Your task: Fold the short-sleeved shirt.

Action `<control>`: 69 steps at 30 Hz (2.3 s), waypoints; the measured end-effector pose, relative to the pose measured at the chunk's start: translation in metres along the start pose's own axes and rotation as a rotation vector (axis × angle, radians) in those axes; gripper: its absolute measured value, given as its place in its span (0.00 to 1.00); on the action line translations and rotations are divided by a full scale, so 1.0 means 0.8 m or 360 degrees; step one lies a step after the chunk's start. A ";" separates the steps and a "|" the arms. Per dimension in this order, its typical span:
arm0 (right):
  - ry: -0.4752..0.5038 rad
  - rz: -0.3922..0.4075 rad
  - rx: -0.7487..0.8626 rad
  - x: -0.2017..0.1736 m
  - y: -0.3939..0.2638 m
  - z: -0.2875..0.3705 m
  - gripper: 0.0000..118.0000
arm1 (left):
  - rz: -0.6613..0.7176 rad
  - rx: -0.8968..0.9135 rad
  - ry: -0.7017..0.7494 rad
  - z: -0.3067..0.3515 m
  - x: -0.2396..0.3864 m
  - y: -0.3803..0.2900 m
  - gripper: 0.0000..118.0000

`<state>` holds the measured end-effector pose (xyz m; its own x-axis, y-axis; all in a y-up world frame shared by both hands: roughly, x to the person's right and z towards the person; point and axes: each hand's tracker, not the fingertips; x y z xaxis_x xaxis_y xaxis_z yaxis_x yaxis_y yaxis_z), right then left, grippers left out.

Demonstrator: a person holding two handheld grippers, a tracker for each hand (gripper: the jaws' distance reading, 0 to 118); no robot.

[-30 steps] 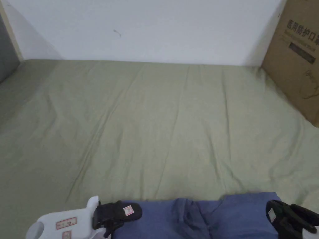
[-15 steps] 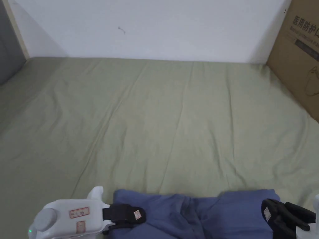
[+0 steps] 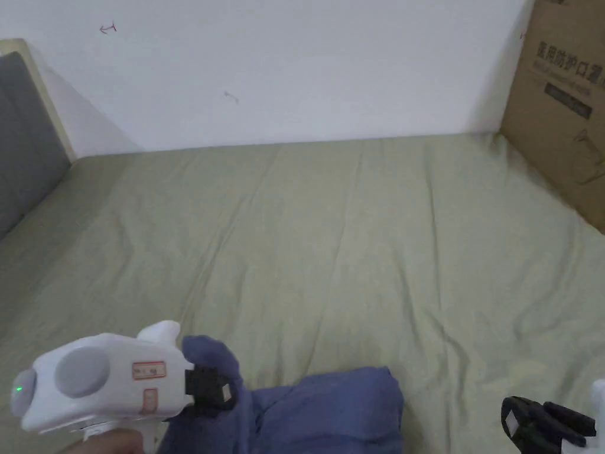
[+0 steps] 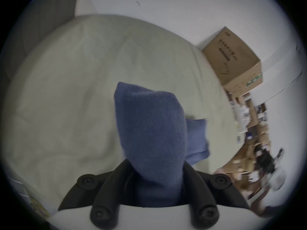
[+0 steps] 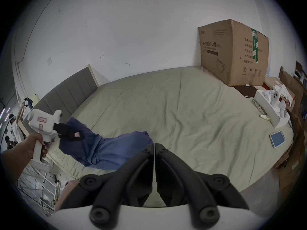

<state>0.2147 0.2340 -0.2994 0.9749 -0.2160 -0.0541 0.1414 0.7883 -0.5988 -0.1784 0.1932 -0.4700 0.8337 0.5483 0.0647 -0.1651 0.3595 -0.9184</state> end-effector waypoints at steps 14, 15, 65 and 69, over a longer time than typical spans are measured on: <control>-0.0159 -0.0067 0.0059 0.057 0.002 0.043 0.02 | 0.0145 -0.0193 -0.0354 -0.135 0.099 0.005 0.98; -0.0155 -0.0080 0.0058 0.059 0.000 0.043 0.02 | 0.0087 -0.0133 -0.0329 -0.118 0.096 0.005 0.98; -0.0211 0.0086 0.1093 -0.045 0.038 0.085 0.02 | -0.0773 0.1906 0.0684 0.181 0.141 -0.222 0.01; -0.0205 0.0088 0.1080 -0.036 0.025 0.092 0.02 | -0.0816 0.1906 0.0710 0.179 0.141 -0.225 0.01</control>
<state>0.2024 0.2986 -0.2511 0.9905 -0.1280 0.0501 0.1262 0.9913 0.0364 -0.1298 0.2985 -0.2411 0.9978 -0.0465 -0.0473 0.0501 0.9956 0.0790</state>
